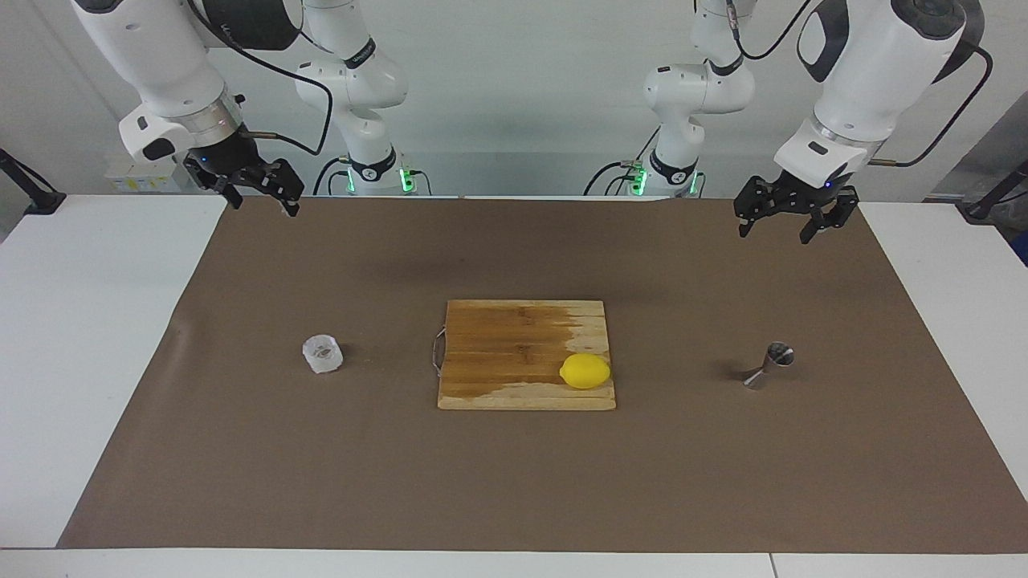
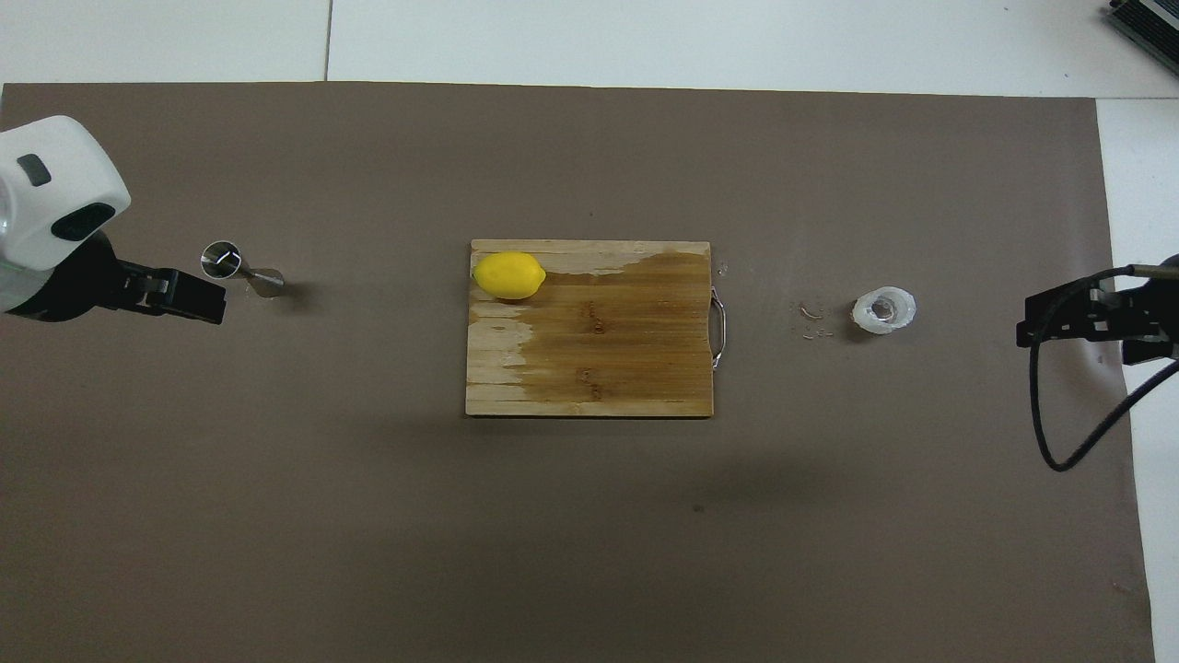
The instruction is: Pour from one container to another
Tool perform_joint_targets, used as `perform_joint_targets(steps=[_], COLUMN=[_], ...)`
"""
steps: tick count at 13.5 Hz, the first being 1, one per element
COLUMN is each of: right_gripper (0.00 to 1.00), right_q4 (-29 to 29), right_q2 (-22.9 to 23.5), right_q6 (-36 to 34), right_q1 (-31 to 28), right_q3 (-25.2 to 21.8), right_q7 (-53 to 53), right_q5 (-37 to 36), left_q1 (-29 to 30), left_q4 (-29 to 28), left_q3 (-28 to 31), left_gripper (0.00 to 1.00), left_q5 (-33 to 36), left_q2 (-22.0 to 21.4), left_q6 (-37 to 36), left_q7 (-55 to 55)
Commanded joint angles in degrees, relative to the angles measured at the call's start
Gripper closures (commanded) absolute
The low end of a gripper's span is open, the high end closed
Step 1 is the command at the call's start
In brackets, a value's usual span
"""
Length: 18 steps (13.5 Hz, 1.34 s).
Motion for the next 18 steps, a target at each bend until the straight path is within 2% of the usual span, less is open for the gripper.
perform_joint_targets(steps=[1,7,10,12,15,18], right_gripper=[0.00,0.00,0.00,0.00,0.00,0.00], right_q4=[0.1,0.1,0.1,0.1,0.1,0.1], right_q2=[0.1,0.1,0.1,0.1,0.1,0.1], right_q6=[-0.7,-0.7,-0.7,-0.7,-0.7,-0.7], right_q1=[0.3,0.3,0.3,0.3,0.3,0.3], right_q3=[-0.5,-0.5,-0.5,-0.5,-0.5,-0.5], right_q7=[-1.1,-1.1,-1.1,-1.1,-1.1,-1.1], right_q5=[0.4,0.4,0.4,0.3,0.4,0.4], left_q1=[0.4,0.6,0.8,4.2,8.4,10.5], left_q4=[-0.6,-0.6,-0.1,0.2,1.4,6.7], left_q3=[-0.1,-0.1,-0.1,-0.1,-0.1,-0.1], left_gripper=[0.00,0.00,0.00,0.00,0.00,0.00], left_q5=[-0.6,-0.7,-2.1,-6.3,-12.8,-16.8], left_q2=[-0.8,-1.7,-0.7,0.7,4.8,11.6], left_q6=[-0.5,-1.7,-1.4,-1.0,0.9,2.1], left_q7=[-0.1,-2.0,-11.5,-15.8,-27.4,-41.1])
